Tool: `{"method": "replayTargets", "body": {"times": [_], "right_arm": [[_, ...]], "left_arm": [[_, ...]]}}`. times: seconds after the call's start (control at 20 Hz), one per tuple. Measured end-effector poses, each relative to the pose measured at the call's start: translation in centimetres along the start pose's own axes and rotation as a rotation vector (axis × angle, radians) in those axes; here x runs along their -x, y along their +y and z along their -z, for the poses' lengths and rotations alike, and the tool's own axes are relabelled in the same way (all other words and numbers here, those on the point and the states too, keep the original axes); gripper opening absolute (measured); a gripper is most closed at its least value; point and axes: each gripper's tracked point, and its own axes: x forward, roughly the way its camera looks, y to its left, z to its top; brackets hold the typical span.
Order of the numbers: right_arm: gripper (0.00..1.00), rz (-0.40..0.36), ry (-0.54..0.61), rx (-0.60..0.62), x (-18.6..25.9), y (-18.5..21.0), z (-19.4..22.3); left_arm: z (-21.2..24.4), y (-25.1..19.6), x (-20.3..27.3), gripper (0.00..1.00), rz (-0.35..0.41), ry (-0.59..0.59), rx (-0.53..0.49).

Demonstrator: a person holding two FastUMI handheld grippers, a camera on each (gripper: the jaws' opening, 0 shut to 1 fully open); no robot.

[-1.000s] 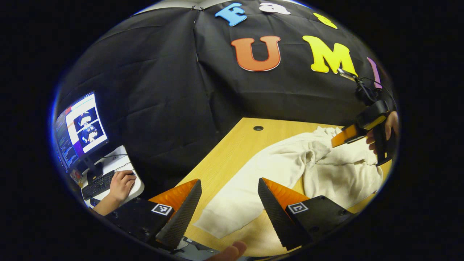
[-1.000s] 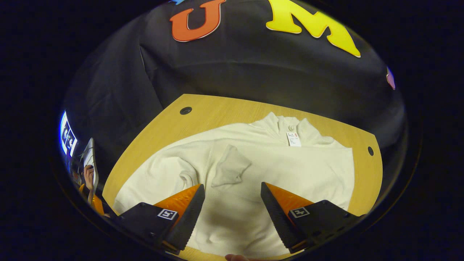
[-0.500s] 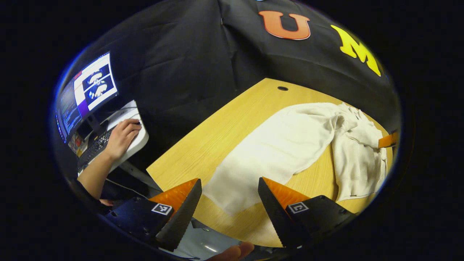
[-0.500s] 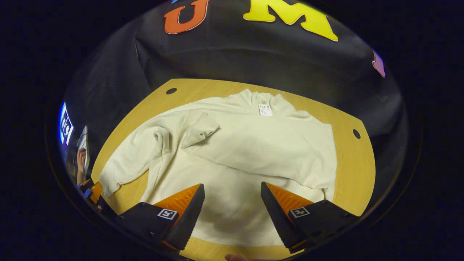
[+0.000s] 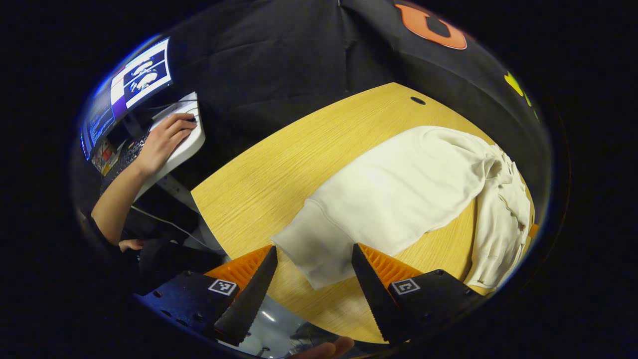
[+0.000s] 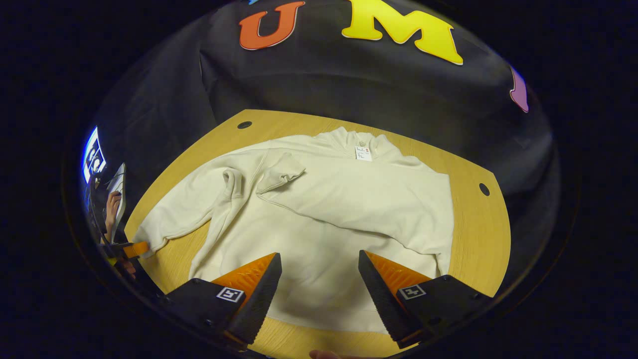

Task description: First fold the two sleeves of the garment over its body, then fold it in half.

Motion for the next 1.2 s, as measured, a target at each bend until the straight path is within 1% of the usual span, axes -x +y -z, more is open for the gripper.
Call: {"method": "replayTargets", "body": {"times": [0.05,0.1,0.3,0.65,0.9,0.95,1.0,1.05,1.1,1.2], "right_arm": [[0.96,-0.003,0.000,0.009,0.2,0.0,0.2],[0.96,-0.012,-0.004,0.015,0.5,0.2,0.4],[0.96,-0.024,-0.019,0.000,1.3,0.2,0.9],[0.96,-0.013,-0.008,-0.058,1.6,-1.1,2.1],[0.96,0.002,-0.005,-0.098,3.2,-3.0,3.0],[0.96,0.003,-0.003,-0.101,3.5,-3.4,3.3],[0.96,0.002,-0.002,-0.104,3.9,-3.8,3.6],[0.96,0.002,-0.001,-0.108,4.2,-4.2,4.1],[0.96,0.005,0.004,-0.116,4.4,-4.7,4.6],[0.96,0.005,0.019,-0.143,4.7,-5.3,5.7]], "left_arm": [[0.0,-0.2,-0.2,0.96,0.005,0.021,0.031],[-0.1,-0.2,-0.3,0.95,-0.003,0.037,0.053],[-0.9,-0.8,-0.8,0.92,0.001,0.067,0.014],[-1.4,-0.8,-1.2,0.92,-0.027,0.121,0.081],[-1.5,-1.1,-1.3,0.80,-0.009,0.161,0.058],[-1.5,-1.3,-1.2,0.79,-0.004,0.168,0.059],[-1.5,-1.5,-1.2,0.76,0.001,0.173,0.057],[-1.5,-1.7,-1.2,0.69,0.005,0.178,0.046],[-1.7,-2.0,-1.1,0.73,0.010,0.179,0.038],[-1.7,-2.5,-1.2,0.55,0.022,0.183,0.024]]}}
